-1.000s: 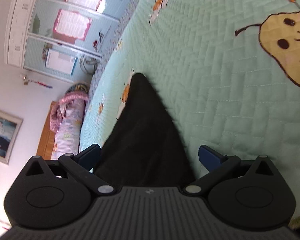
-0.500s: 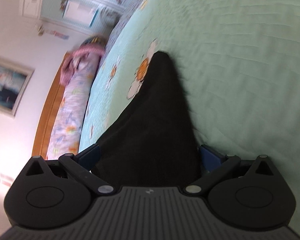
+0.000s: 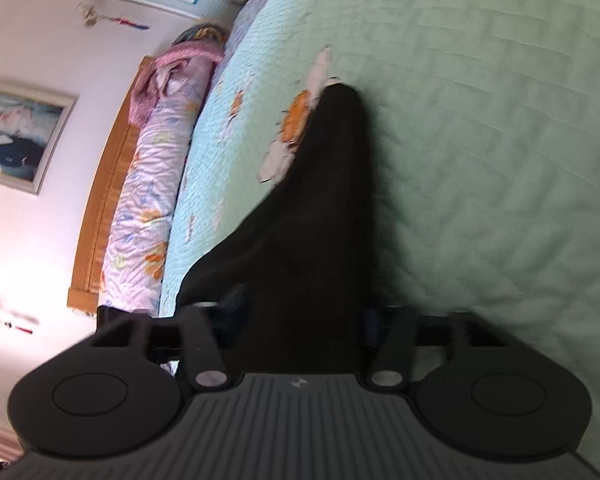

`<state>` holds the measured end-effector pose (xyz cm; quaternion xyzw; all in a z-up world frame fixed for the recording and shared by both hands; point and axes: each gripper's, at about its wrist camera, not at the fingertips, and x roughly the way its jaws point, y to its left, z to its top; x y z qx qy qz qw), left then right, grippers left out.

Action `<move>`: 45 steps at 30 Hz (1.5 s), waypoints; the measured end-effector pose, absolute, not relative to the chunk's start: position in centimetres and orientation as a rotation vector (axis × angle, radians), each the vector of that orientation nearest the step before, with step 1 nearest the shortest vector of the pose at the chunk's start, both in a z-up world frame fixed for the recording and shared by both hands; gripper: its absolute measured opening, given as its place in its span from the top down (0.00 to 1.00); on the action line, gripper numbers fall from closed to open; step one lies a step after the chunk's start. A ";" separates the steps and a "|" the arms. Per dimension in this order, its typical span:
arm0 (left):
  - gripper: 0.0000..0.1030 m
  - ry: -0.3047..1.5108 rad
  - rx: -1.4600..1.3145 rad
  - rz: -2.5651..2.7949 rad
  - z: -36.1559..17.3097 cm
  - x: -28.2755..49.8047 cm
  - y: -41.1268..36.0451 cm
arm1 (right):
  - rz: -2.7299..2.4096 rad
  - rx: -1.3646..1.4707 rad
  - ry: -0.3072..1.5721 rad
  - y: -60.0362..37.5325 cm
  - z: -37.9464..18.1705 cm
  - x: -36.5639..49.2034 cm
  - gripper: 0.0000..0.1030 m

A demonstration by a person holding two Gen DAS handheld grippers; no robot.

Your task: Fold clothes

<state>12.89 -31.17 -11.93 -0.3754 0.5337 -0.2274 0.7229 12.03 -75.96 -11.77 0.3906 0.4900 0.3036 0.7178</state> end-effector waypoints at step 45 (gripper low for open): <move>0.54 1.096 0.133 -0.635 -6.6 32.0 -71.8 | -0.226 0.920 0.573 -82.1 -11.5 -8.9 0.88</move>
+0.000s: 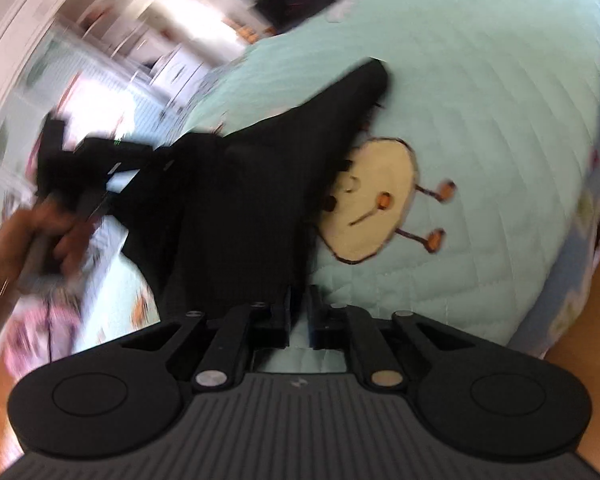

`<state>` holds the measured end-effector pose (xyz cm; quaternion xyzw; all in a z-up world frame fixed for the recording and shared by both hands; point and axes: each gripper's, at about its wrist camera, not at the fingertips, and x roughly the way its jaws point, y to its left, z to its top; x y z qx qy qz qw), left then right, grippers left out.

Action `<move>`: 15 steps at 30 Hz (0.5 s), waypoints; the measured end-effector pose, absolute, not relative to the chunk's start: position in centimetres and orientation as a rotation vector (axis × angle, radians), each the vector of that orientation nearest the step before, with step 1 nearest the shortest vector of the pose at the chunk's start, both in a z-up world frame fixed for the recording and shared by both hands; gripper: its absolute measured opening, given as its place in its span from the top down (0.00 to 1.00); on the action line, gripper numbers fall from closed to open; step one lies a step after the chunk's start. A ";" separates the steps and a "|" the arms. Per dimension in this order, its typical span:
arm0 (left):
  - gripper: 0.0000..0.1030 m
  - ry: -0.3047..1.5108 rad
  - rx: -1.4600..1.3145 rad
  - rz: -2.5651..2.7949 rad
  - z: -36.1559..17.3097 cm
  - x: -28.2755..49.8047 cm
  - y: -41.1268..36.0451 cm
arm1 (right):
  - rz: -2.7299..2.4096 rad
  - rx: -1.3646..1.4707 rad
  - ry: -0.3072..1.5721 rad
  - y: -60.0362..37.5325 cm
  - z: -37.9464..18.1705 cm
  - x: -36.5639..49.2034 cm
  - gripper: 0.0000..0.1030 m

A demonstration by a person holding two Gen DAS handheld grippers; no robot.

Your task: Fold clothes

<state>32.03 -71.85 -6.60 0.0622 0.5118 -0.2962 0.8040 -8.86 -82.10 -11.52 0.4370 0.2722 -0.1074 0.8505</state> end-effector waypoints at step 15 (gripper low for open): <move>0.31 1.105 0.159 -0.574 -3.5 37.5 -68.3 | 0.042 1.014 0.596 -82.4 -12.0 -4.9 0.37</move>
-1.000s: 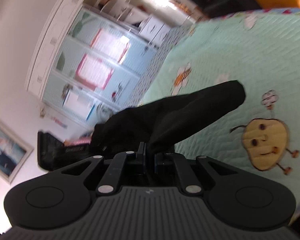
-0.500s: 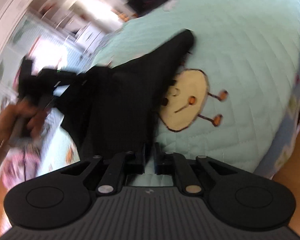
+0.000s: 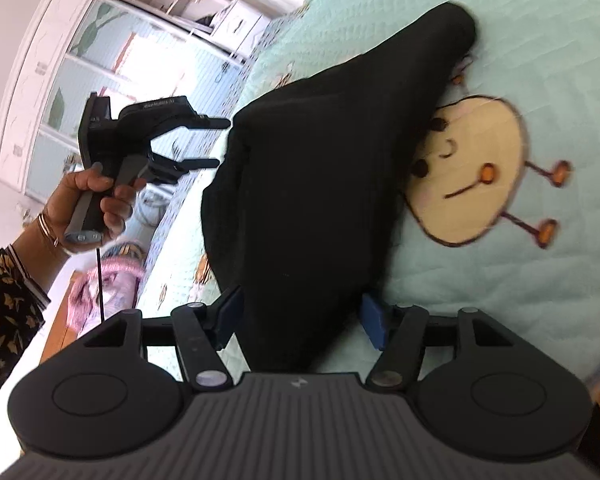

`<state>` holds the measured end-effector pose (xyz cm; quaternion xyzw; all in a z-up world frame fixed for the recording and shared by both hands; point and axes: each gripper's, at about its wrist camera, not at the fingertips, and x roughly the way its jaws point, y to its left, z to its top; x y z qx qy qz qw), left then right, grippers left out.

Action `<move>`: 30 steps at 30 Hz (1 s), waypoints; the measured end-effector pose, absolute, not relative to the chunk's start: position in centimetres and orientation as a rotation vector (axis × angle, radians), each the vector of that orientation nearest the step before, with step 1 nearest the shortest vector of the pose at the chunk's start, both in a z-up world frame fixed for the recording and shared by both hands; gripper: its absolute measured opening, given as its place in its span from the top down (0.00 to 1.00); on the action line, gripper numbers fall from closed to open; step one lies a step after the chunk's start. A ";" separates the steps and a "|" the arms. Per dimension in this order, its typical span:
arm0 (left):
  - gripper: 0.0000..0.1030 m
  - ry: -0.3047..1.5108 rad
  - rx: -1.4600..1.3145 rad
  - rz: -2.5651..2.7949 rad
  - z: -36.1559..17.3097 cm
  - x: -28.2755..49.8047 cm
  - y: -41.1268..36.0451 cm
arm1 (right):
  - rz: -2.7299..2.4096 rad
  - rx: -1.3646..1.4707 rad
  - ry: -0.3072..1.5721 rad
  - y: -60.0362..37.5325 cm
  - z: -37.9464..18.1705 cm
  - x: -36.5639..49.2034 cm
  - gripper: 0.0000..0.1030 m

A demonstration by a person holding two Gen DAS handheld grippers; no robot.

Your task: Fold clothes

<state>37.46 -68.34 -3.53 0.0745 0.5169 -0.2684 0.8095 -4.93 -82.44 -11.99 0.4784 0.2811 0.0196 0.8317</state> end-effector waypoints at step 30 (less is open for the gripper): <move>0.23 1.176 -0.933 -0.587 -13.5 15.2 -53.0 | 0.131 1.309 0.667 -80.7 -13.2 1.6 0.90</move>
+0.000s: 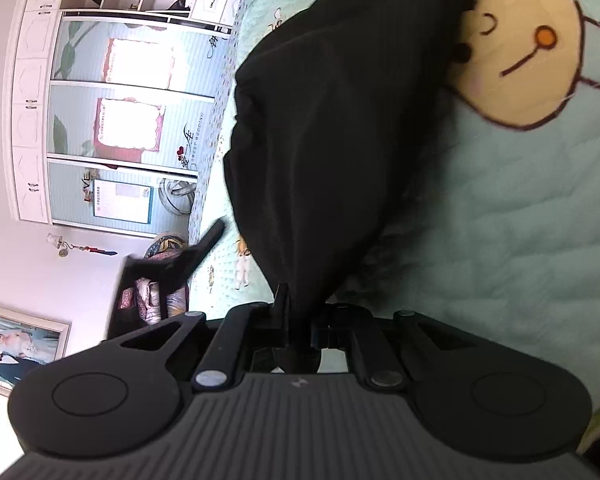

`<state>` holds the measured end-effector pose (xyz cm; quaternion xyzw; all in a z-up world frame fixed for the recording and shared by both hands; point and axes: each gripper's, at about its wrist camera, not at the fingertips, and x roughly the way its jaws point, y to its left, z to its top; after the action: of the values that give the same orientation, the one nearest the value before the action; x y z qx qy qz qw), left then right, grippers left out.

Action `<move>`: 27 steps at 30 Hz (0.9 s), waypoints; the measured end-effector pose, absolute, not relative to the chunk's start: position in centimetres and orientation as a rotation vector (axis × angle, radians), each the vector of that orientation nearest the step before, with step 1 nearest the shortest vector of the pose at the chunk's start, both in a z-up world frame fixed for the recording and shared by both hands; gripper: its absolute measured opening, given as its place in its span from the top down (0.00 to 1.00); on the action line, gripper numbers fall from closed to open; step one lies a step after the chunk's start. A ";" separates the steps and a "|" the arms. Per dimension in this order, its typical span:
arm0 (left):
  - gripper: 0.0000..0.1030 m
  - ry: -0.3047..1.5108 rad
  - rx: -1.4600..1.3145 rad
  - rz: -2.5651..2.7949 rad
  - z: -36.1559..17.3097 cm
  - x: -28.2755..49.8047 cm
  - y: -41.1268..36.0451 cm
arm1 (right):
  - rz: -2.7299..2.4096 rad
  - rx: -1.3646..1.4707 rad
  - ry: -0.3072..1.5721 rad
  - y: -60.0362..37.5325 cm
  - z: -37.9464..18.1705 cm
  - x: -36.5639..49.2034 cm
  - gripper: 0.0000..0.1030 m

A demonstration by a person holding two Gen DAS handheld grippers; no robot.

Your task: Fold clothes

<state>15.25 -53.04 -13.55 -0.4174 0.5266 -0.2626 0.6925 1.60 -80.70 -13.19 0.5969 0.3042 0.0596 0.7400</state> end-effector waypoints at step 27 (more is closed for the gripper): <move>0.29 1.020 -0.149 -0.242 -4.9 12.3 -52.6 | 0.028 0.901 0.750 -81.4 -7.8 -1.2 0.20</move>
<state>12.26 -52.62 -4.90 -0.0710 0.4863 -0.1155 0.8632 -1.25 -81.38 -7.77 0.4253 0.3538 0.0134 0.8329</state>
